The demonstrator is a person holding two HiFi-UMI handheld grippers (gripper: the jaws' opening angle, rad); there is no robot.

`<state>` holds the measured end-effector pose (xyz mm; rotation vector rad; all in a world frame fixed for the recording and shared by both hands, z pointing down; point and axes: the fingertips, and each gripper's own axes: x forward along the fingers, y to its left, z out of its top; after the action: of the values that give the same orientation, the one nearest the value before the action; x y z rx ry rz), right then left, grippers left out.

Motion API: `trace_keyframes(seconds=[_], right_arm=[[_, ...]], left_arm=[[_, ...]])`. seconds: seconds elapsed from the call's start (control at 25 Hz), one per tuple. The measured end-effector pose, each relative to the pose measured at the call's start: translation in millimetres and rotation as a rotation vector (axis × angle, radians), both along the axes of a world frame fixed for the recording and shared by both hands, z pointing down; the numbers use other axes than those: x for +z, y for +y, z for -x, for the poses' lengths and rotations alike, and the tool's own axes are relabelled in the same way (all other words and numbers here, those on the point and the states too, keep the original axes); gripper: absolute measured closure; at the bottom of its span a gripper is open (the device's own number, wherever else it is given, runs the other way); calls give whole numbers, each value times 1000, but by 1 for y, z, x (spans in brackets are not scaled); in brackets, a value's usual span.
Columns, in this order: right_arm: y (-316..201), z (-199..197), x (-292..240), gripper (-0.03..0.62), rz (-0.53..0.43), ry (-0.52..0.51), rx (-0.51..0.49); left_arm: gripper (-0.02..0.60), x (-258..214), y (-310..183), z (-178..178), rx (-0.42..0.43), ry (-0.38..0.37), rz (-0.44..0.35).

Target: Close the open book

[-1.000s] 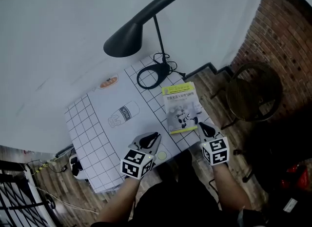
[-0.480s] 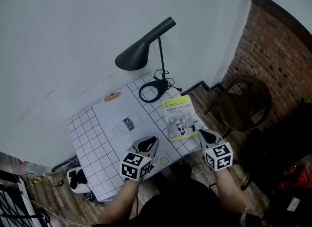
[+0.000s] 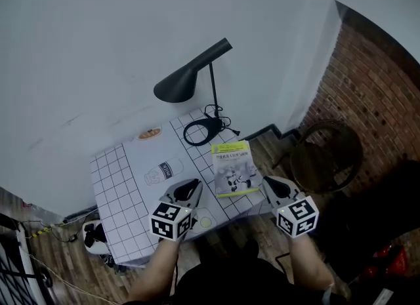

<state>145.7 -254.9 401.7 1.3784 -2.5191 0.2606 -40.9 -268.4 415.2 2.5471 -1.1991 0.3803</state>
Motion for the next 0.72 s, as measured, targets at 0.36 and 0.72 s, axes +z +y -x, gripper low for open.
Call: trace_keyframes(seconds=[0.36,0.72], right_arm=[[-4,-49,-40,591,-49,-96,-76],[-3,-64,-92,591,-157,-144,-112]], left_arm=[[541,-32,0,-30,-89,-34,-51],[541,-68,8,-30,-157,-47,-121]])
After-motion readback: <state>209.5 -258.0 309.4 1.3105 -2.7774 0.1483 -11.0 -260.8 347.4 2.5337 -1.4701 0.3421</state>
